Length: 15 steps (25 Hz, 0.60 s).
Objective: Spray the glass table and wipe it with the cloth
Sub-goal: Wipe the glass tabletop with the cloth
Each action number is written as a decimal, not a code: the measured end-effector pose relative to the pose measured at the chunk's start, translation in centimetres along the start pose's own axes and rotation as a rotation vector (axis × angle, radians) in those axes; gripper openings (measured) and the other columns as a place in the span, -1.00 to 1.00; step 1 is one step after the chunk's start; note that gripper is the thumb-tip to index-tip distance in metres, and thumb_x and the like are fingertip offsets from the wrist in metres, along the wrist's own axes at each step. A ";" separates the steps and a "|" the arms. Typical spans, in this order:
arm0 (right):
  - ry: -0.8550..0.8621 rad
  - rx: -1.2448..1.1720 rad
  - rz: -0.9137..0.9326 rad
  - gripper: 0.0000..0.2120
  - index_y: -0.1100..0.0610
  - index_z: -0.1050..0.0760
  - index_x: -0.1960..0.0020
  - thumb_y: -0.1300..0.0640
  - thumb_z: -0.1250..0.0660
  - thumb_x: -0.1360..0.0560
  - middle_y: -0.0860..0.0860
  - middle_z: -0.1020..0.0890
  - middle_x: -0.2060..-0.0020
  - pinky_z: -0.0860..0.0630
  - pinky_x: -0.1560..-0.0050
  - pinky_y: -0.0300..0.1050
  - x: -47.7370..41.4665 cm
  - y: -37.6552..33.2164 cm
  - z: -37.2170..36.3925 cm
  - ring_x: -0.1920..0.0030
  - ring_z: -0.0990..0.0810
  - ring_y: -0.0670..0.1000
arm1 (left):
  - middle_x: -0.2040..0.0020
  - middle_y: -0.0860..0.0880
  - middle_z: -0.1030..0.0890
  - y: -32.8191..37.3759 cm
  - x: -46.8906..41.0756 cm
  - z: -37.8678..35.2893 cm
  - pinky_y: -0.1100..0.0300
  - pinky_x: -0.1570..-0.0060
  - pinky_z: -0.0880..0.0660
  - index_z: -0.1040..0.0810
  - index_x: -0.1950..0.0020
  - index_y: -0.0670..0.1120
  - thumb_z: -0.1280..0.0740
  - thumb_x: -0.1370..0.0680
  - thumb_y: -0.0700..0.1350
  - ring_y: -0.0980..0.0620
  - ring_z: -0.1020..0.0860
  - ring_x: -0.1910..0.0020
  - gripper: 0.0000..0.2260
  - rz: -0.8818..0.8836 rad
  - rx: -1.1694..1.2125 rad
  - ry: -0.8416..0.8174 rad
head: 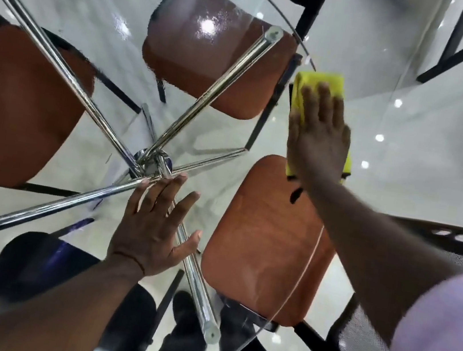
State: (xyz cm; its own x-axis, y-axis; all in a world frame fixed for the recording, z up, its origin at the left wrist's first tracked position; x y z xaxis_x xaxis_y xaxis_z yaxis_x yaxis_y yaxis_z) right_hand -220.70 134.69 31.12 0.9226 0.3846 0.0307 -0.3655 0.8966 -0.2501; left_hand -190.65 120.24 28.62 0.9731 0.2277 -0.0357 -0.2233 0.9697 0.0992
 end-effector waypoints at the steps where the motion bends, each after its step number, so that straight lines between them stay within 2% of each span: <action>1: -0.010 0.025 0.008 -0.44 -0.18 -0.03 -0.74 -0.22 0.03 -0.76 -0.06 -0.03 -0.76 -0.19 -0.63 0.25 4.9 0.0 0.0 -0.76 0.02 0.09 | -0.66 -0.14 -0.25 0.0 -0.1 0.1 -0.30 -0.55 -0.17 -0.43 -0.56 -0.03 -0.33 -0.53 0.26 -0.24 -0.32 -0.57 -0.34 0.003 -0.004 -0.003; 4: -0.065 0.036 0.207 -0.44 -0.18 -0.06 -0.74 -0.18 -0.03 -0.77 -0.06 -0.03 -0.76 -0.09 -0.66 0.23 16.4 1.7 -0.3 -0.76 0.03 0.11 | -0.65 -0.14 -0.26 -0.2 -0.5 0.6 -0.27 -0.55 -0.16 -0.42 -0.56 -0.03 -0.30 -0.55 0.28 -0.23 -0.32 -0.56 -0.35 0.011 -0.003 -0.016; 6: -0.074 0.134 0.342 -0.46 -0.17 -0.12 -0.74 -0.20 -0.02 -0.77 -0.03 -0.10 -0.75 -0.14 -0.66 0.20 14.8 3.6 -0.9 -0.75 -0.02 0.14 | -0.63 -0.14 -0.29 0.0 -0.7 0.6 -0.26 -0.53 -0.17 -0.41 -0.56 -0.02 -0.26 -0.56 0.29 -0.25 -0.34 -0.54 -0.36 -0.006 0.025 -0.032; 7: -0.063 0.173 0.305 -0.45 -0.15 -0.08 -0.74 -0.22 0.06 -0.78 0.00 -0.10 -0.75 -0.13 -0.68 0.18 12.7 4.5 -1.3 -0.75 -0.02 0.16 | -0.63 -0.14 -0.30 0.1 -0.5 0.3 -0.26 -0.53 -0.18 -0.40 -0.55 -0.02 -0.25 -0.56 0.29 -0.26 -0.34 -0.53 -0.36 -0.004 0.027 -0.040; 9: -0.021 0.029 0.022 -0.43 -0.15 -0.06 -0.75 -0.26 0.14 -0.77 0.03 -0.15 -0.74 -0.22 -0.63 0.10 9.9 6.3 -1.6 -0.72 -0.15 0.18 | -0.62 -0.15 -0.29 0.1 -0.2 0.1 -0.25 -0.51 -0.19 -0.37 -0.56 -0.01 -0.23 -0.56 0.29 -0.26 -0.32 -0.53 -0.36 0.004 0.019 -0.040; 10: 0.000 -0.160 -0.170 -0.43 -0.16 -0.11 -0.74 -0.26 0.04 -0.76 0.02 -0.23 -0.71 -0.32 -0.55 0.05 10.9 6.7 -1.4 -0.67 -0.28 0.14 | -0.63 -0.14 -0.27 0.0 -0.2 0.1 -0.24 -0.51 -0.19 -0.36 -0.56 -0.01 -0.22 -0.56 0.29 -0.26 -0.30 -0.54 -0.35 0.008 0.018 -0.048; 11: 0.038 -0.339 -0.297 -0.42 -0.13 -0.16 -0.73 -0.23 -0.08 -0.74 0.02 -0.32 -0.67 -0.38 -0.51 0.00 13.6 6.7 -1.1 -0.59 -0.37 0.08 | -0.63 -0.14 -0.26 -0.1 -0.2 0.2 -0.24 -0.51 -0.18 -0.34 -0.56 0.00 -0.21 -0.56 0.30 -0.25 -0.28 -0.55 -0.35 0.001 0.021 -0.056; 13: 0.121 -0.605 -0.427 -0.38 0.01 -0.14 -0.74 -0.09 -0.22 -0.75 0.05 -0.36 -0.64 -0.28 -0.53 -0.26 22.4 4.9 -0.3 -0.51 -0.36 -0.05 | -0.63 -0.15 -0.26 0.0 -0.3 0.4 -0.23 -0.51 -0.19 -0.33 -0.56 0.01 -0.20 -0.56 0.30 -0.24 -0.28 -0.55 -0.37 -0.018 0.036 -0.057; 14: 0.080 -0.727 -0.527 -0.36 0.05 -0.07 -0.74 -0.04 -0.24 -0.76 0.03 -0.34 -0.64 -0.22 -0.46 -0.39 27.9 3.5 -1.0 -0.50 -0.35 -0.08 | -0.62 -0.16 -0.27 0.0 -0.2 0.4 -0.23 -0.50 -0.21 -0.34 -0.55 0.01 -0.21 -0.57 0.30 -0.25 -0.30 -0.54 -0.38 -0.001 0.035 -0.060; 15: 0.024 -0.843 -0.654 -0.32 0.04 0.01 -0.75 -0.03 -0.25 -0.76 -0.02 -0.32 -0.61 -0.21 -0.38 -0.41 33.6 1.7 -1.8 -0.51 -0.35 -0.10 | -0.61 -0.18 -0.29 0.3 0.0 0.6 -0.23 -0.49 -0.24 -0.36 -0.54 -0.01 -0.22 -0.57 0.29 -0.27 -0.31 -0.52 -0.38 0.010 0.021 -0.067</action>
State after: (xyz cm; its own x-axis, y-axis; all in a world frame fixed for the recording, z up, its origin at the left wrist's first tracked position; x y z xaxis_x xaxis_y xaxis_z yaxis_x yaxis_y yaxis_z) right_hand -190.14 148.78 29.98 0.9141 -0.1293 0.3842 0.3965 0.4826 -0.7810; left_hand -190.71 120.43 29.23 0.9725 0.2307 0.0323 -0.2329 0.9650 0.1201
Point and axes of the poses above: each hand's wrist, its own x-axis away from the middle knuckle, its own z-axis out of the back of the hand, y = z × x, the point moved 5 cm from there along -x, towards the middle knuckle
